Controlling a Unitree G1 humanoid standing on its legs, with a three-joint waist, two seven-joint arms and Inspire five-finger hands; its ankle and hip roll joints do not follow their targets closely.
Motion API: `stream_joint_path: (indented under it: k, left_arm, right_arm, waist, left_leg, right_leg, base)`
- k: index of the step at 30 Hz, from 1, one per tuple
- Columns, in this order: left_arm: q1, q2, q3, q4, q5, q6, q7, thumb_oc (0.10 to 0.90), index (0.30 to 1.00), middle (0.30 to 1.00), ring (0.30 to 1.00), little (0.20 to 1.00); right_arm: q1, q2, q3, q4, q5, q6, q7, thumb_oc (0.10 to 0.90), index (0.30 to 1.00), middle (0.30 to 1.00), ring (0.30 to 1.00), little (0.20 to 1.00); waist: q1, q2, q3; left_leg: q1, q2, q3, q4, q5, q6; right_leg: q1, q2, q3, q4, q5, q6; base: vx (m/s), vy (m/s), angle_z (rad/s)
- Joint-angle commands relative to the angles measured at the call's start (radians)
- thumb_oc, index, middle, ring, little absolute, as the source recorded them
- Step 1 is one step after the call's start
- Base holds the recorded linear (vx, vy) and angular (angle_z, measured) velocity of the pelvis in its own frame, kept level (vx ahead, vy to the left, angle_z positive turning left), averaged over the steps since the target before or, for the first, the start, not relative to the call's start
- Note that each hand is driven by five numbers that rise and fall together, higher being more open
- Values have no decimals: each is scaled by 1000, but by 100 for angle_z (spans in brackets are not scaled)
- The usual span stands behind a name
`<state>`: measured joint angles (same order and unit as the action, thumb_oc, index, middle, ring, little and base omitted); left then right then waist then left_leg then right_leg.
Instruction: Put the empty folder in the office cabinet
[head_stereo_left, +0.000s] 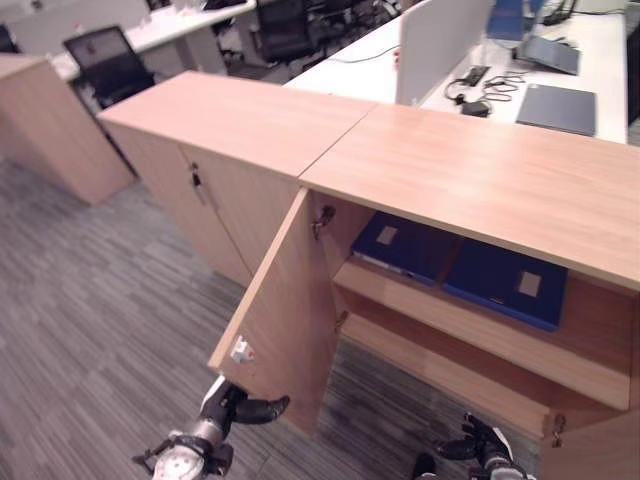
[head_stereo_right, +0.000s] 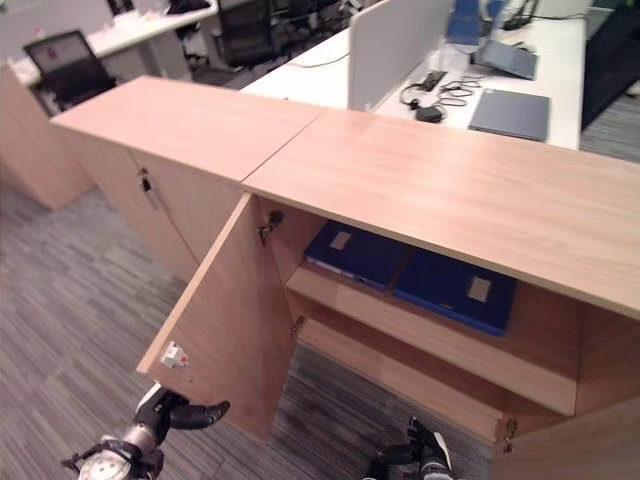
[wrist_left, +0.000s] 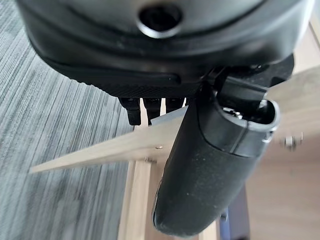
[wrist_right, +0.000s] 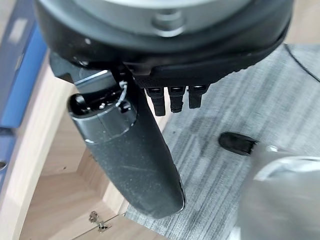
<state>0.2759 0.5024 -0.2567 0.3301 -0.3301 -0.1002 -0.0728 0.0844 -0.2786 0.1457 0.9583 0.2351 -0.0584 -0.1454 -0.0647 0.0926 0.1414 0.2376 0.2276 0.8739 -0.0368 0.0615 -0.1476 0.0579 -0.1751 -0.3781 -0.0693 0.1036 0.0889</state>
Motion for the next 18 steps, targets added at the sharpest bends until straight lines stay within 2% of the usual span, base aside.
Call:
stream_joint_path:
  k: [1, 2, 3, 4, 5, 7, 8, 11, 12, 14, 17, 18]
  left_arm:
    - [-255, -112, -30, -221, -7, -134, -37, 800, 900, 900, 900, 900]
    - [-263, -114, -36, -219, -9, -135, -32, 800, 900, 900, 900, 900]
    - [-263, -114, -36, -219, -9, -135, -32, 800, 900, 900, 900, 900]
    - [-262, -125, -46, -216, -10, -137, -15, 800, 900, 900, 900, 900]
    - [-256, -127, -47, -216, -12, -137, -11, 800, 900, 900, 900, 900]
    - [-256, -126, -46, -216, -12, -137, -11, 800, 900, 900, 900, 900]
    - [-254, -135, -52, -211, -9, -139, -8, 800, 900, 900, 900, 900]
    - [-261, -145, -66, -207, -5, -142, -1, 800, 900, 900, 900, 900]
    - [-282, -154, -81, -198, 1, -144, 10, 800, 900, 900, 900, 900]
    - [-305, -164, -89, -176, -1, -144, 21, 800, 900, 900, 900, 900]
    - [-335, -175, -87, -128, 1, -150, 42, 800, 900, 900, 900, 900]
    - [-349, -183, -87, -98, 6, -151, 53, 800, 900, 900, 900, 900]
  right_arm:
    - [-77, -60, 0, -36, -39, -43, -11, 800, 900, 900, 900, 900]
    - [-84, -69, 5, -43, -42, -41, -13, 800, 900, 900, 900, 900]
    - [-84, -69, 5, -43, -42, -41, -13, 800, 900, 900, 900, 900]
    - [-103, -80, 34, -61, -54, -35, -13, 800, 900, 900, 900, 900]
    - [-110, -82, 42, -60, -58, -31, -11, 800, 900, 900, 900, 900]
    - [-110, -82, 42, -60, -58, -31, -11, 800, 900, 900, 900, 900]
    - [-115, -78, 62, -63, -71, -27, -2, 800, 900, 900, 900, 900]
    - [-126, -71, 89, -74, -87, -26, 4, 800, 900, 900, 900, 900]
    - [-145, -69, 108, -73, -97, -24, 4, 800, 900, 900, 900, 900]
    - [-153, -61, 124, -78, -99, -22, 5, 800, 900, 900, 900, 900]
    - [-143, -53, 135, -89, -99, -18, 13, 800, 900, 900, 900, 900]
    - [-131, -52, 141, -97, -105, -15, 20, 800, 900, 900, 900, 900]
  waist:
    - [-69, 72, 9]
    - [-70, 82, 21]
    - [-70, 83, 20]
    - [-52, 73, 26]
    - [-48, 66, 23]
    - [-45, 67, 20]
    - [-36, 56, 17]
    - [-25, 45, 11]
    - [-22, 42, 11]
    - [-18, 35, 17]
    - [-20, 28, 21]
    - [-29, 29, 19]
  left_leg:
    - [-78, 165, -174, 154, 165, -96]
    - [-109, 179, -215, 196, 195, -82]
    - [-110, 179, -215, 197, 194, -82]
    - [-155, 83, -436, 228, 133, -39]
    - [-162, 47, -485, 229, 96, -24]
    - [-166, 46, -482, 227, 99, -21]
    - [-173, -8, -560, 206, 44, -2]
    - [-188, -52, -658, 157, 4, 6]
    - [-202, -68, -725, 117, 10, 2]
    - [-222, -73, -758, 90, 26, -1]
    - [-226, -74, -756, 76, 30, -2]
    - [-217, -69, -735, 64, 32, -2]
  right_leg:
    - [126, 32, 48, 33, -226, 39]
    - [113, 49, 53, 47, -224, 25]
    - [113, 49, 52, 47, -224, 25]
    - [96, 49, 143, 73, -237, 8]
    - [87, 46, 174, 80, -235, 8]
    - [80, 45, 176, 80, -231, 9]
    - [70, 45, 233, 93, -230, 10]
    - [58, 47, 312, 90, -222, 16]
    - [52, 53, 369, 78, -209, 24]
    - [47, 57, 424, 66, -202, 31]
    - [45, 60, 471, 63, -202, 38]
    - [49, 61, 483, 57, -203, 44]
  base:
    - [-55, -129, -34]
    - [-65, -71, -46]
    - [-21, -150, -86]
    - [99, -112, -108]
    - [89, -106, -115]
    - [42, -6, -75]
    - [89, 6, -74]
    - [112, 43, -158]
    - [99, 65, -234]
    - [57, 37, -151]
    - [39, 28, -60]
    - [138, 86, -70]
